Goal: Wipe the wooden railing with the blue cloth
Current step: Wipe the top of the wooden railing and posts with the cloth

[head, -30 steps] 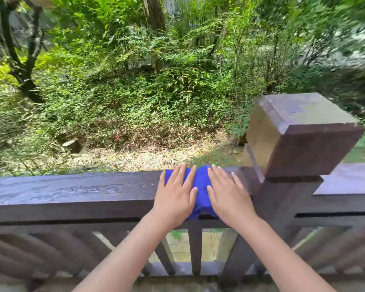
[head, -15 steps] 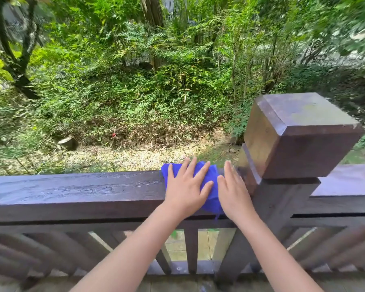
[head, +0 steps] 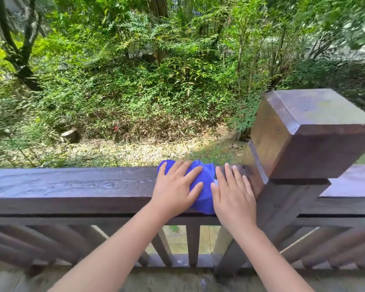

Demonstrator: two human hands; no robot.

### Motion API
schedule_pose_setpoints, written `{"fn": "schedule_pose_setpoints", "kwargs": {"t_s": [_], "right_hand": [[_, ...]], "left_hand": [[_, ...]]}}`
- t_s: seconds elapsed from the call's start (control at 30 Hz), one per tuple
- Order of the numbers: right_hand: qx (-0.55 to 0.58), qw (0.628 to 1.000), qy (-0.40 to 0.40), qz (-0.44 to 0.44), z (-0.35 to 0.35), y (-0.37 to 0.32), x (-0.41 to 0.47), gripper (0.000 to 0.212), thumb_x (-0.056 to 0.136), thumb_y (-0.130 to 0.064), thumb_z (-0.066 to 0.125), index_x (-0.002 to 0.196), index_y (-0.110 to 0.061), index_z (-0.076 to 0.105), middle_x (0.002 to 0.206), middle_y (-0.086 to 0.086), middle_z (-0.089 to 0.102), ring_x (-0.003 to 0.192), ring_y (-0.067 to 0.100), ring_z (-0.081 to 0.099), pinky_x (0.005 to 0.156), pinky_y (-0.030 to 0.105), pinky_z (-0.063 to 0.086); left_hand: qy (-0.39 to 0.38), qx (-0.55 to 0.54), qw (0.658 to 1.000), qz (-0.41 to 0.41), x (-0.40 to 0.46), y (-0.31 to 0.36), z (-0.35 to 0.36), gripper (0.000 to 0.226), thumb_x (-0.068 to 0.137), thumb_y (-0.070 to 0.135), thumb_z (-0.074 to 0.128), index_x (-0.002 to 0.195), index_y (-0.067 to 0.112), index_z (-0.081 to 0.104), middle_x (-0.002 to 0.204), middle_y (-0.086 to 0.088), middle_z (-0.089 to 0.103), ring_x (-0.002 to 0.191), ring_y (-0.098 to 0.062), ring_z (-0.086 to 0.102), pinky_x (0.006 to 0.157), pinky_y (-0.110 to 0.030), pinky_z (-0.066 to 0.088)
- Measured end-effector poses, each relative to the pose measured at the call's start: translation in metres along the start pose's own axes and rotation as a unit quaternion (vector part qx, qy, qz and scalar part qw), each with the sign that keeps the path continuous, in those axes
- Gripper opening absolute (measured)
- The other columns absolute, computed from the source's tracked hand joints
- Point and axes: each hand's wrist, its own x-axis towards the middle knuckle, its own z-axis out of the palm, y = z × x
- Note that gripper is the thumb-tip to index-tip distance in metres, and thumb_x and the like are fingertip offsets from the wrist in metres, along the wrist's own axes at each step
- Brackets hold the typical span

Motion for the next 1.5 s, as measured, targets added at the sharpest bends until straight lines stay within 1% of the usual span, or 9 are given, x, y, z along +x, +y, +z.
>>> {"fn": "schedule_pose_setpoints", "kwargs": {"t_s": [0.13,0.3,0.43,0.63,0.87,1.0,1.13,1.33,1.5], "right_hand": [[-0.022,1.0,0.013,-0.011,-0.001,-0.001,-0.001,0.055,0.092,-0.041,0.024,0.141,-0.016,0.032,0.151,0.008,0.031,0.141,0.025,0.024,0.116,0.043,0.018],[-0.034,0.999,-0.02,-0.015,-0.002,0.001,-0.001,0.055,0.095,-0.042,0.022,0.145,-0.018,0.017,0.156,0.007,0.018,0.144,0.024,0.012,0.117,0.041,0.009],[-0.045,0.998,-0.038,-0.011,-0.005,-0.005,0.002,0.056,0.095,-0.04,0.022,0.145,-0.016,0.016,0.156,0.01,0.016,0.144,0.027,0.011,0.117,0.044,0.011],[-0.022,0.999,-0.036,-0.024,-0.005,-0.011,0.018,0.05,0.093,-0.03,0.031,0.141,-0.015,0.026,0.151,0.011,0.027,0.142,0.026,0.016,0.116,0.046,0.013],[-0.024,0.995,-0.084,-0.058,0.011,-0.043,0.045,0.054,0.092,-0.04,0.027,0.142,-0.02,0.02,0.153,0.009,0.025,0.143,0.025,0.01,0.115,0.052,0.003],[-0.026,0.993,-0.088,-0.075,0.026,-0.081,0.048,0.051,0.091,-0.042,0.027,0.137,-0.019,0.029,0.144,0.012,0.039,0.139,0.028,0.021,0.114,0.056,0.005],[-0.024,0.991,-0.092,-0.093,0.041,-0.122,0.048,0.055,0.09,-0.047,0.02,0.139,-0.021,0.026,0.144,0.011,0.039,0.14,0.026,0.019,0.113,0.058,0.003],[-0.024,0.99,-0.105,-0.092,0.058,-0.202,0.045,0.053,0.091,-0.044,0.022,0.138,-0.019,0.027,0.141,0.011,0.039,0.136,0.026,0.024,0.112,0.061,0.002],[-0.044,0.991,-0.094,-0.079,0.07,-0.254,0.044,0.051,0.09,-0.042,0.024,0.131,-0.014,0.036,0.128,0.013,0.048,0.125,0.029,0.037,0.11,0.063,0.01]], "left_hand": [[0.016,0.003,0.999,-0.036,-0.023,-0.051,-0.013,0.056,0.084,0.05,0.024,0.126,0.027,0.052,0.134,-0.003,0.055,0.126,-0.022,0.047,0.107,-0.051,0.028],[0.004,0.021,0.992,-0.126,-0.058,-0.126,-0.034,0.065,0.081,0.055,0.015,0.132,0.029,0.045,0.139,-0.002,0.049,0.131,-0.022,0.04,0.111,-0.051,0.021],[-0.005,0.008,0.983,-0.185,-0.047,-0.106,-0.031,0.064,0.08,0.059,0.016,0.135,0.035,0.039,0.146,0.0,0.041,0.137,-0.019,0.029,0.113,-0.056,0.011],[-0.038,-0.007,0.996,-0.084,0.001,-0.017,-0.008,0.057,0.08,0.058,0.028,0.134,0.04,0.036,0.145,-0.002,0.04,0.135,-0.021,0.028,0.109,-0.061,0.01],[0.016,0.004,0.998,-0.062,-0.026,-0.056,-0.015,0.057,0.08,0.056,0.03,0.128,0.031,0.049,0.137,0.001,0.051,0.132,-0.019,0.039,0.109,-0.054,0.021],[0.04,0.019,0.997,-0.062,-0.053,-0.099,-0.023,0.051,0.082,0.048,0.037,0.122,0.024,0.057,0.132,-0.003,0.058,0.126,-0.022,0.049,0.107,-0.054,0.03],[0.039,0.024,0.997,-0.065,-0.075,-0.161,-0.034,0.051,0.084,0.045,0.037,0.123,0.02,0.058,0.131,-0.006,0.059,0.125,-0.024,0.05,0.107,-0.054,0.032],[0.034,0.021,0.994,-0.105,-0.117,-0.266,-0.057,0.053,0.085,0.045,0.032,0.127,0.021,0.054,0.136,-0.004,0.053,0.131,-0.022,0.043,0.111,-0.047,0.026],[0.033,0.023,0.986,-0.162,-0.148,-0.36,-0.079,0.063,0.081,0.052,0.023,0.131,0.024,0.048,0.142,-0.002,0.047,0.136,-0.018,0.035,0.114,-0.045,0.02]]}}
